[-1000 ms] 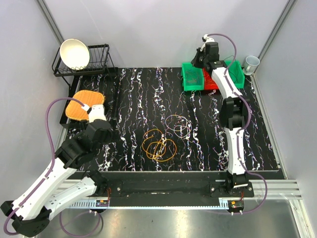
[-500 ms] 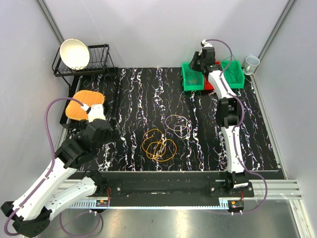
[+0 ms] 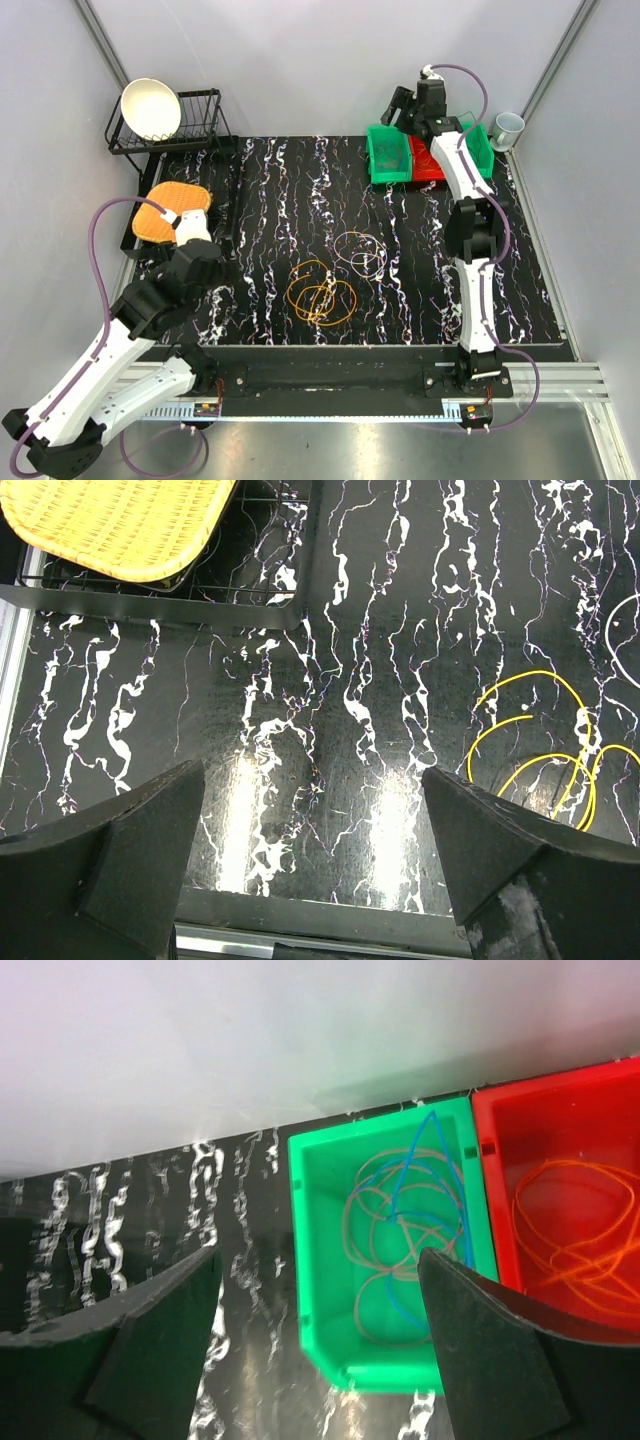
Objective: Untangle the cables
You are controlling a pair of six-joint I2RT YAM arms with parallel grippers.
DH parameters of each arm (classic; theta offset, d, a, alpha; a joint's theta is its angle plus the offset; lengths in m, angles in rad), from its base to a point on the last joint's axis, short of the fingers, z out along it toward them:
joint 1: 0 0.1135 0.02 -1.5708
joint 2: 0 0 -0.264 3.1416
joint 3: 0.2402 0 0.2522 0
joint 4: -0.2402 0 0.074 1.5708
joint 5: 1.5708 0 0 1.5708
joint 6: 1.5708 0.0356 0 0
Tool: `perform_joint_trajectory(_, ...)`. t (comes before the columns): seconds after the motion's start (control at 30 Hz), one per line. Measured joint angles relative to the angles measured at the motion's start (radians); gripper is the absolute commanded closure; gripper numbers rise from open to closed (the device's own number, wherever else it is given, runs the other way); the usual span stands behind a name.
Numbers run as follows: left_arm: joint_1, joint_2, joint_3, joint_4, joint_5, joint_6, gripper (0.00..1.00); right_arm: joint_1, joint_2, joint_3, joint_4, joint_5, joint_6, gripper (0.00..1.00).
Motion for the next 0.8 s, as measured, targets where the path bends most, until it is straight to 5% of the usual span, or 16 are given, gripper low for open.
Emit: perform_joint_trajectory(0.8, 0.005, -0.017, 0.0, 0.008, 0.005, 0.005, 0.07, 0.001, -0.726, -0.869, -0.056, -0.016, 0.082, 0.16)
